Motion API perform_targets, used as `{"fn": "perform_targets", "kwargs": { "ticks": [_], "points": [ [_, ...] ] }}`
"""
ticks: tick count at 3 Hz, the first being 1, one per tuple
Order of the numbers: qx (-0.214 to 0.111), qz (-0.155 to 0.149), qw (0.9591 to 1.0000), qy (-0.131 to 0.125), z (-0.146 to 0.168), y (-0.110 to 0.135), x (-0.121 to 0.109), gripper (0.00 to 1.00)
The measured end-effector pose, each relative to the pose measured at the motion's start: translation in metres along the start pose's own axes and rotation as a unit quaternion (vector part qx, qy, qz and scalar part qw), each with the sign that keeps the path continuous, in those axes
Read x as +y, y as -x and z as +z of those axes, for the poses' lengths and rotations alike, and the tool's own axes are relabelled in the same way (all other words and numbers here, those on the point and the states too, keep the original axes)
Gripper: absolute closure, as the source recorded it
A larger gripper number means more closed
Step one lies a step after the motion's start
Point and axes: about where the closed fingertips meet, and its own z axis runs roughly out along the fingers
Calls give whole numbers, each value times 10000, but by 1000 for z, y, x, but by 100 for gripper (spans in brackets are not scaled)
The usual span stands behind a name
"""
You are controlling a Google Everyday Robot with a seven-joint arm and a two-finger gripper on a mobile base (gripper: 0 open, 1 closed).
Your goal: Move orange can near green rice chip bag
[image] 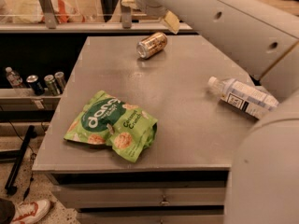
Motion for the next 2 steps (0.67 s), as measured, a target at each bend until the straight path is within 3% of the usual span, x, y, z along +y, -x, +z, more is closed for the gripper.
{"fn": "perform_targets", "kwargs": {
  "ticks": [1,2],
  "points": [
    [-162,23,9978,639,19,-2,4,0],
    [-347,231,9933,1074,33,3,11,0]
  ]
}}
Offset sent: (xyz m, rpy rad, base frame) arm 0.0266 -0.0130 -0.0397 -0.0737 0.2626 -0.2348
